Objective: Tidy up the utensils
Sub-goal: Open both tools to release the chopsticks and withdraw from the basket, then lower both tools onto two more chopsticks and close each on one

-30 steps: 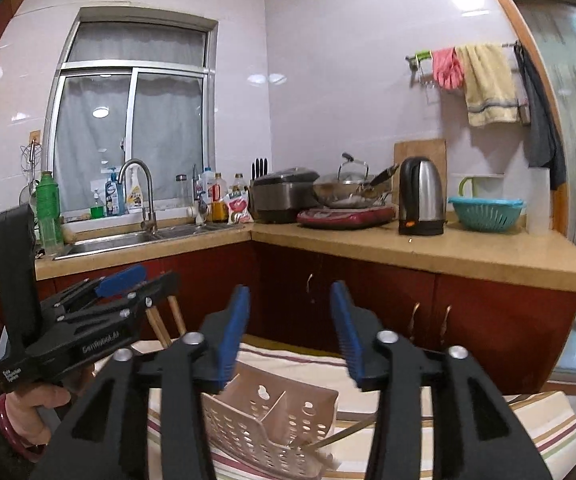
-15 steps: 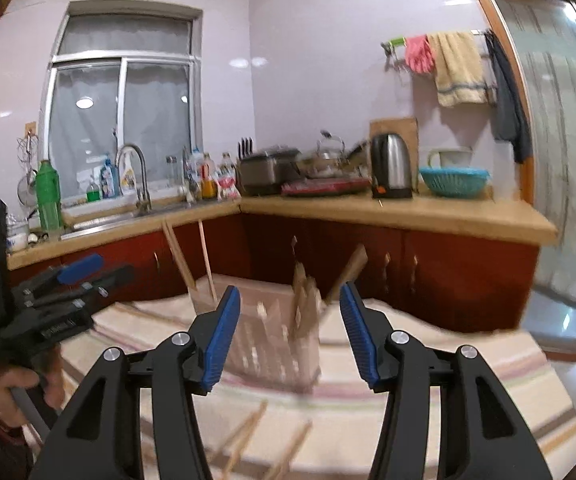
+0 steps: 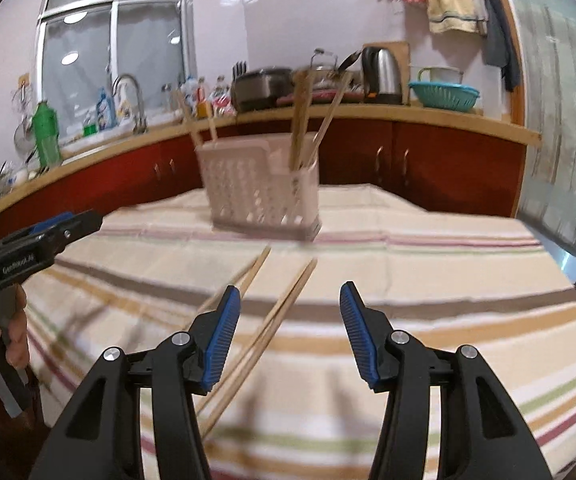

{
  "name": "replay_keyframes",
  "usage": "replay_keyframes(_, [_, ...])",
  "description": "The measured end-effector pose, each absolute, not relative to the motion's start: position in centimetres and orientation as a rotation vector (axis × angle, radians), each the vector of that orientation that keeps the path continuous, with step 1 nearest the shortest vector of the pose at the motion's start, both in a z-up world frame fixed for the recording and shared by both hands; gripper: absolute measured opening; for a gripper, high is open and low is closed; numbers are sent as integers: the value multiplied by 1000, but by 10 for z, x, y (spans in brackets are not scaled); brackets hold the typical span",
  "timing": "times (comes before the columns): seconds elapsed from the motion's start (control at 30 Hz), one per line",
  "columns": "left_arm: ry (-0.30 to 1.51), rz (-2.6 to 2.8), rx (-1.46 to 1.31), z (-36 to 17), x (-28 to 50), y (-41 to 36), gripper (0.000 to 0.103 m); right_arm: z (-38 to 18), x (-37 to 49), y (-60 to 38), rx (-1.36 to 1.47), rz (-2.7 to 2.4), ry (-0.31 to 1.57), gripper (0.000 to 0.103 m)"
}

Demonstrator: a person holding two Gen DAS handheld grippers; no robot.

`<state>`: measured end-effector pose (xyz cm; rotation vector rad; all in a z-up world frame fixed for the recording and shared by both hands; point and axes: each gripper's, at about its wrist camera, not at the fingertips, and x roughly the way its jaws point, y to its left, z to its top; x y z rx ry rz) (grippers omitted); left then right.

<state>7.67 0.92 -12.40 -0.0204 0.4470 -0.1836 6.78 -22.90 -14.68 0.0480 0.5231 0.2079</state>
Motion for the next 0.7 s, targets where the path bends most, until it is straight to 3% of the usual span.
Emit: replay_keyframes(0.7, [582, -183, 2, -177, 46, 4, 76, -211, 45, -200, -33, 275, 732, 52])
